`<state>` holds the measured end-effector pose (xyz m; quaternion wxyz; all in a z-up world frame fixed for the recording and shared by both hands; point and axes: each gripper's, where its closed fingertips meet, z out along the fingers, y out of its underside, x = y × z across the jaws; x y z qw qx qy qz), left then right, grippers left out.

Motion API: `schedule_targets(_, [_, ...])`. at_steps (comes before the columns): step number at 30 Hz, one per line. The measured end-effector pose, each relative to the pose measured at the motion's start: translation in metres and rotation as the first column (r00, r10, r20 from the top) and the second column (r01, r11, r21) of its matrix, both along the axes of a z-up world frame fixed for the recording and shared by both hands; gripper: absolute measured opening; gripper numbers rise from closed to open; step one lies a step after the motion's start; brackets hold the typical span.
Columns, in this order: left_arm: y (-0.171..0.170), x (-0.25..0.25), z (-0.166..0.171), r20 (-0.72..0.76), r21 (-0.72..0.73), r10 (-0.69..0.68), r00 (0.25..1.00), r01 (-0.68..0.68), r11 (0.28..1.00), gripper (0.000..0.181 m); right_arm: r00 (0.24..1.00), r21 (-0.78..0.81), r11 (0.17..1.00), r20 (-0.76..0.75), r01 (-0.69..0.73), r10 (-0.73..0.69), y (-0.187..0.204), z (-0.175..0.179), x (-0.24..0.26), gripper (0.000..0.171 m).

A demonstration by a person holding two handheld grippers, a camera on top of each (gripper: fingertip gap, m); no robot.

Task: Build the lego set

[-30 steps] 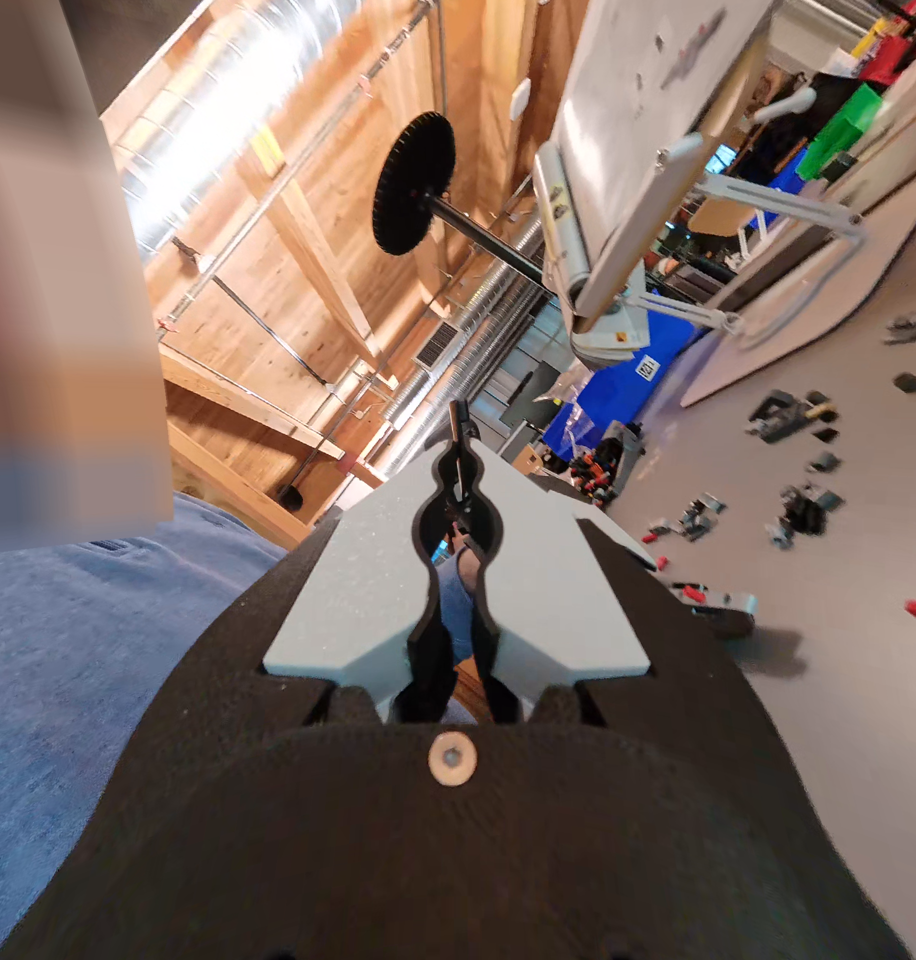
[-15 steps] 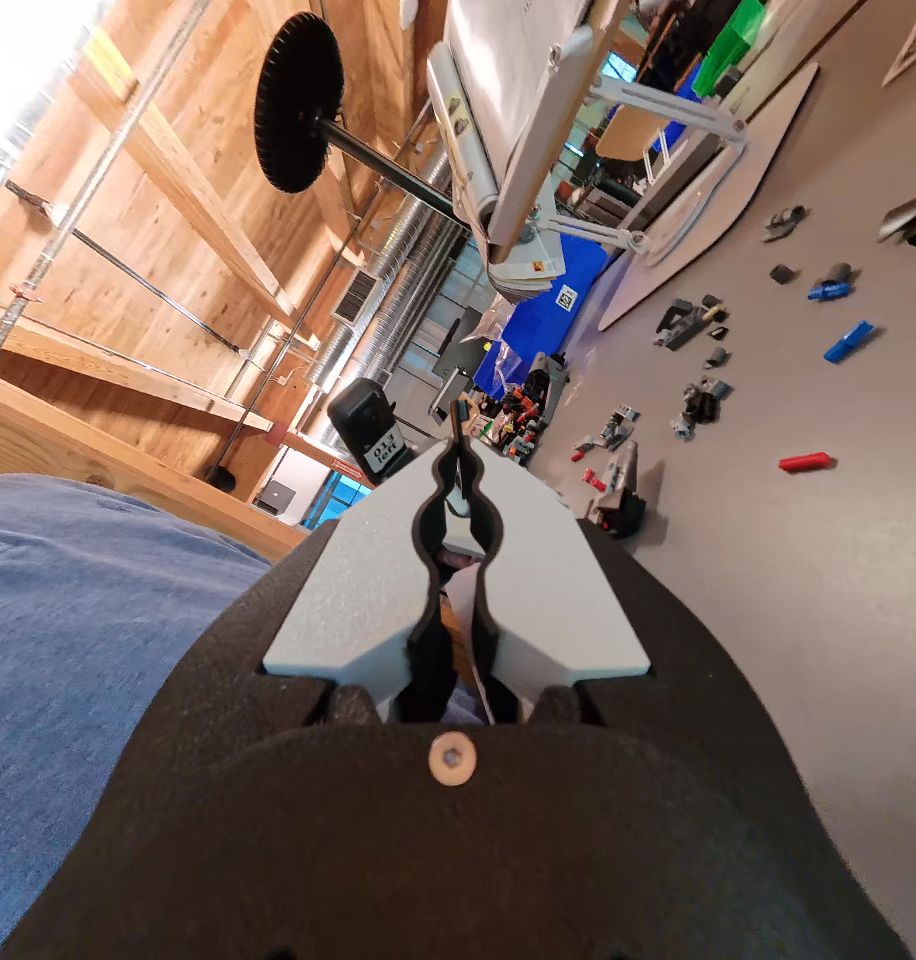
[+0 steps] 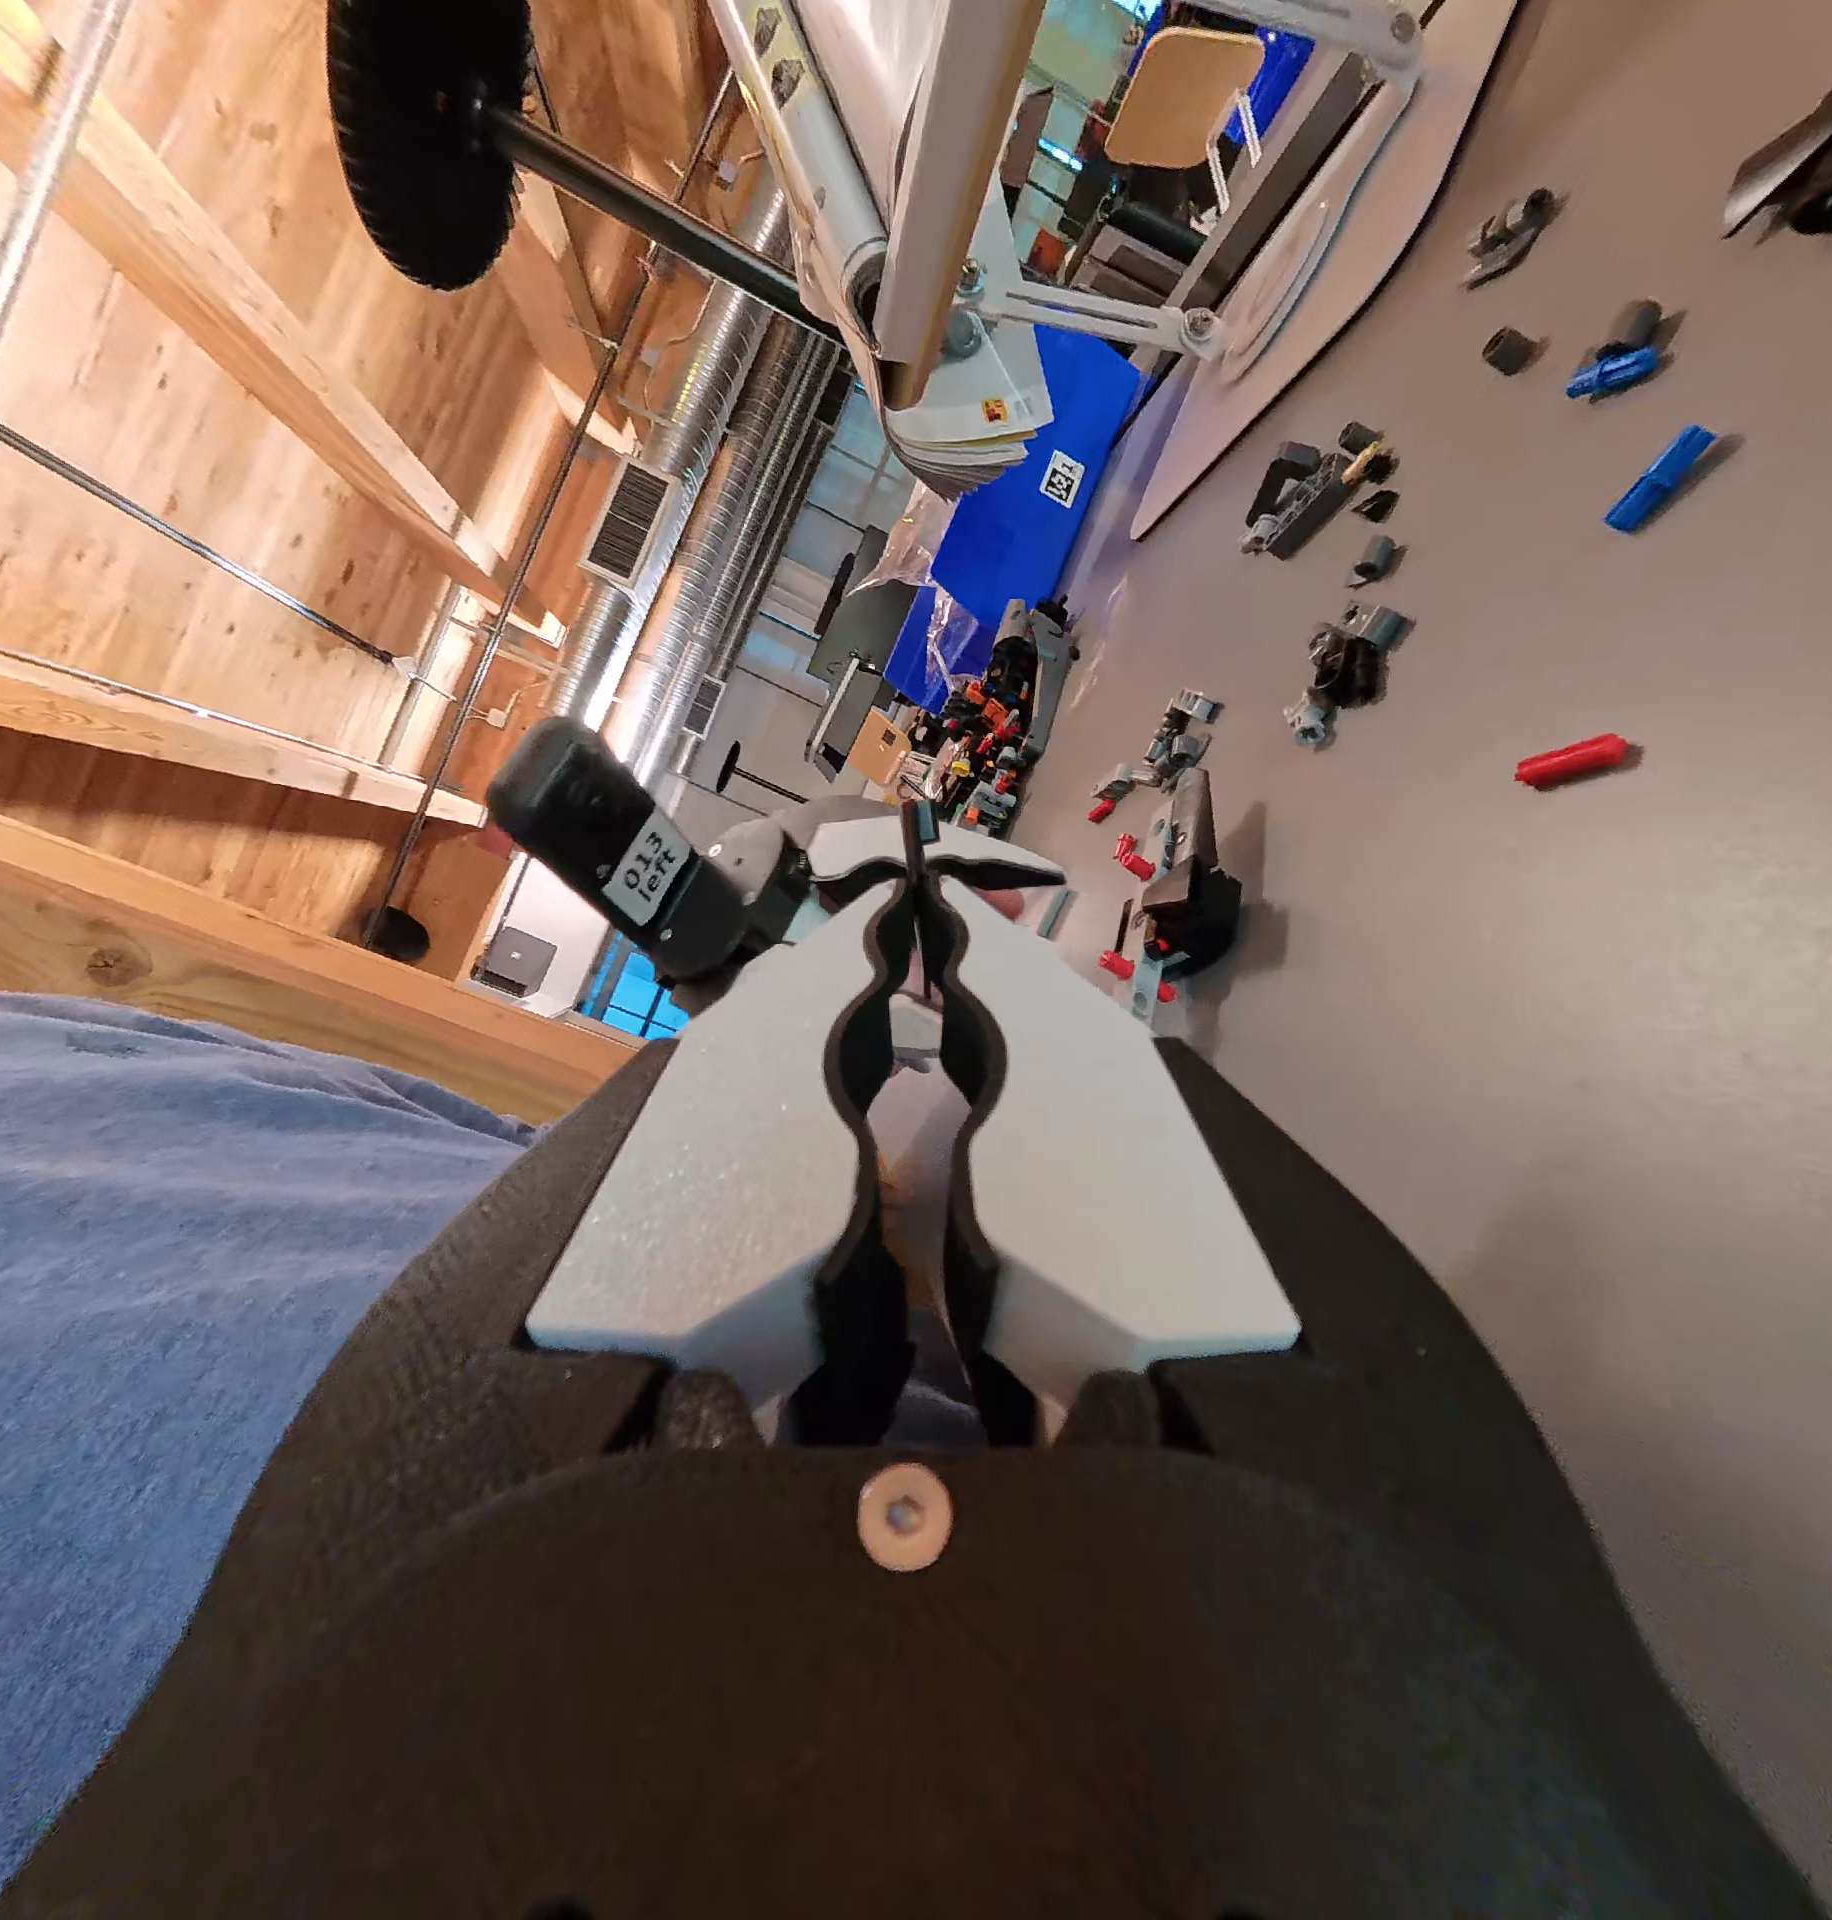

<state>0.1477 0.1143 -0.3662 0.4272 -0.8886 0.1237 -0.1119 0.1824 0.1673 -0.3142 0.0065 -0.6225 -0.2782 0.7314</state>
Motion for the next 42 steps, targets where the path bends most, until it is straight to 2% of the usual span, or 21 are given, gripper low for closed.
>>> schedule_targets(4, [0.009,0.015,0.033,-0.083,0.140,-0.027,0.996,0.038,0.989,0.061,0.999,-0.087,0.996,-0.033,-0.026,0.023,-0.006,0.009,-0.004,0.000])
schedule_targets(6, [0.015,0.023,0.045,-0.171,0.206,-0.044,0.984,0.079,0.975,0.066,0.998,-0.118,0.992,-0.036,-0.050,0.046,-0.011,0.011,-0.006,0.000])
schedule_targets(9, [0.023,0.032,0.055,-0.267,0.255,-0.081,0.960,0.152,0.955,0.065,0.995,-0.160,0.983,-0.046,-0.092,0.086,-0.021,0.016,-0.009,0.000])
schedule_targets(13, [0.029,0.037,0.061,-0.278,0.281,-0.099,0.955,0.179,0.943,0.059,0.992,-0.196,0.973,-0.047,-0.121,0.114,-0.029,0.018,-0.009,0.000])
schedule_targets(17, [0.027,0.038,0.061,-0.309,0.295,-0.101,0.946,0.196,0.935,0.041,0.991,-0.236,0.962,-0.051,-0.135,0.126,-0.034,0.017,-0.007,0.000])
schedule_targets(23, [0.025,0.037,0.061,-0.320,0.294,-0.103,0.942,0.202,0.934,0.035,0.988,-0.255,0.955,-0.056,-0.152,0.143,-0.038,0.015,-0.006,0.000])
schedule_targets(25, [0.026,0.034,0.066,-0.305,0.311,-0.080,0.949,0.178,0.934,0.024,0.987,-0.253,0.955,-0.056,-0.158,0.149,-0.038,0.015,-0.007,0.000])
schedule_targets(29, [0.028,0.031,0.068,-0.235,0.322,-0.068,0.970,0.144,0.936,0.024,0.990,-0.191,0.972,-0.044,-0.137,0.131,-0.036,0.018,-0.009,0.000])
schedule_targets(34, [0.030,0.027,0.072,-0.153,0.331,-0.062,0.986,0.110,0.937,0.031,0.989,-0.226,0.963,-0.063,-0.148,0.137,-0.031,0.020,-0.010,0.000])
schedule_targets(39, [0.029,0.025,0.077,0.092,0.288,-0.090,0.992,0.060,0.956,0.029,0.982,-0.181,0.970,-0.120,-0.163,0.143,-0.026,0.030,-0.007,0.000])
schedule_targets(42, [0.031,0.025,0.088,0.199,0.300,-0.104,0.975,0.040,0.953,0.027,0.974,-0.051,0.983,-0.154,-0.174,0.164,-0.027,0.038,-0.005,0.000])
